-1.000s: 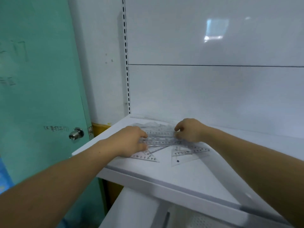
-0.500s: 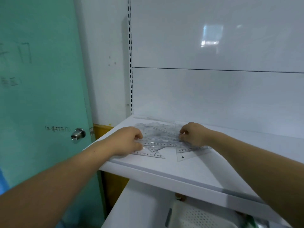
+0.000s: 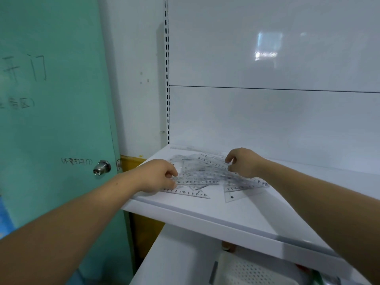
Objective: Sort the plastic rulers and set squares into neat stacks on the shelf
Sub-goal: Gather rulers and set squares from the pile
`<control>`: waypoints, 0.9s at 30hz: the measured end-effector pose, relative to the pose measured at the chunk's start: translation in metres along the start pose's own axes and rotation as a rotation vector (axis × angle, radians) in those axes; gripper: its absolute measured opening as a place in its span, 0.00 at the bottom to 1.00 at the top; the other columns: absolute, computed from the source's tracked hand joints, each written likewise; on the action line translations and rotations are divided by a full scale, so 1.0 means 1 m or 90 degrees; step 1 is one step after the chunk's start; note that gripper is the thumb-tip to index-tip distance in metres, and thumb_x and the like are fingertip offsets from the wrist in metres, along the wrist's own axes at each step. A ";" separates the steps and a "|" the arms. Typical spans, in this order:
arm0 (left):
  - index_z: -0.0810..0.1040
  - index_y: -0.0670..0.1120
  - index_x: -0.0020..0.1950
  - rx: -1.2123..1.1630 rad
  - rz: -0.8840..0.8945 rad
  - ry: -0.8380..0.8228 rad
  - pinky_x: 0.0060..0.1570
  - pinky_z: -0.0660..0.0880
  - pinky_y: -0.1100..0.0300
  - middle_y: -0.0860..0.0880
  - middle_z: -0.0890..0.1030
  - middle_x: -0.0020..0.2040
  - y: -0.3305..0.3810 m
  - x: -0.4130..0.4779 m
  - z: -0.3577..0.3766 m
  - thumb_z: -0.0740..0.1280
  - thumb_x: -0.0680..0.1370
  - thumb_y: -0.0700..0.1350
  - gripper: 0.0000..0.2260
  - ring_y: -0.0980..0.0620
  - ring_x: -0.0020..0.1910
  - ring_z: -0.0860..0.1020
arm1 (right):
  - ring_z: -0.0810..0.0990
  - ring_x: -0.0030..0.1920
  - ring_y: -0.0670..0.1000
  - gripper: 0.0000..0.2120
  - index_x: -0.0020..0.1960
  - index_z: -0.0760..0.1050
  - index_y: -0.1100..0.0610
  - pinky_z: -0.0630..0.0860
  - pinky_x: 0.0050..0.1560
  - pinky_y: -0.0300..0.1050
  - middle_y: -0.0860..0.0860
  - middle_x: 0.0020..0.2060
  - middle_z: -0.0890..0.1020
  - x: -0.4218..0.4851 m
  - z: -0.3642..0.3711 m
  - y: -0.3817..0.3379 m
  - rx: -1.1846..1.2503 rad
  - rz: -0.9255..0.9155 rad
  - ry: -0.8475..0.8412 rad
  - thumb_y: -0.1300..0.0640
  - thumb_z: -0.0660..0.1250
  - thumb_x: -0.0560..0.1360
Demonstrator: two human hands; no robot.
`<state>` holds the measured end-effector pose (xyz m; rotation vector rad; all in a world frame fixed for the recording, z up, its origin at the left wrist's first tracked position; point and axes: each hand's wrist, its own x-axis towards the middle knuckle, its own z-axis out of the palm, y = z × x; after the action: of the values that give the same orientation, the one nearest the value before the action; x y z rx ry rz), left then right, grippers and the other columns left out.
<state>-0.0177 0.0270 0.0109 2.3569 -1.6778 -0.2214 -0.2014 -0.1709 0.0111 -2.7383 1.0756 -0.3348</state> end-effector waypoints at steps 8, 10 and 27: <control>0.74 0.51 0.52 -0.015 0.005 0.013 0.38 0.68 0.65 0.56 0.71 0.41 0.000 0.000 -0.004 0.72 0.72 0.45 0.11 0.55 0.42 0.72 | 0.74 0.49 0.53 0.13 0.63 0.70 0.53 0.70 0.49 0.43 0.55 0.56 0.78 -0.009 0.002 -0.014 0.000 -0.047 0.007 0.58 0.57 0.80; 0.74 0.51 0.49 -0.005 0.015 0.013 0.37 0.67 0.64 0.56 0.72 0.40 0.002 0.001 -0.007 0.70 0.73 0.44 0.08 0.55 0.40 0.71 | 0.74 0.56 0.54 0.15 0.67 0.69 0.54 0.68 0.54 0.43 0.55 0.62 0.76 -0.012 0.004 -0.018 -0.009 -0.048 -0.005 0.57 0.54 0.81; 0.70 0.51 0.68 0.065 0.001 -0.001 0.43 0.67 0.61 0.53 0.72 0.47 -0.018 -0.030 -0.021 0.68 0.73 0.58 0.25 0.53 0.44 0.71 | 0.70 0.67 0.55 0.26 0.73 0.63 0.56 0.66 0.64 0.45 0.55 0.67 0.72 -0.026 0.009 -0.026 -0.009 0.025 -0.008 0.46 0.61 0.78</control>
<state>-0.0063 0.0631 0.0255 2.4281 -1.7313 -0.1396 -0.2006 -0.1337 0.0055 -2.7245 1.1310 -0.3051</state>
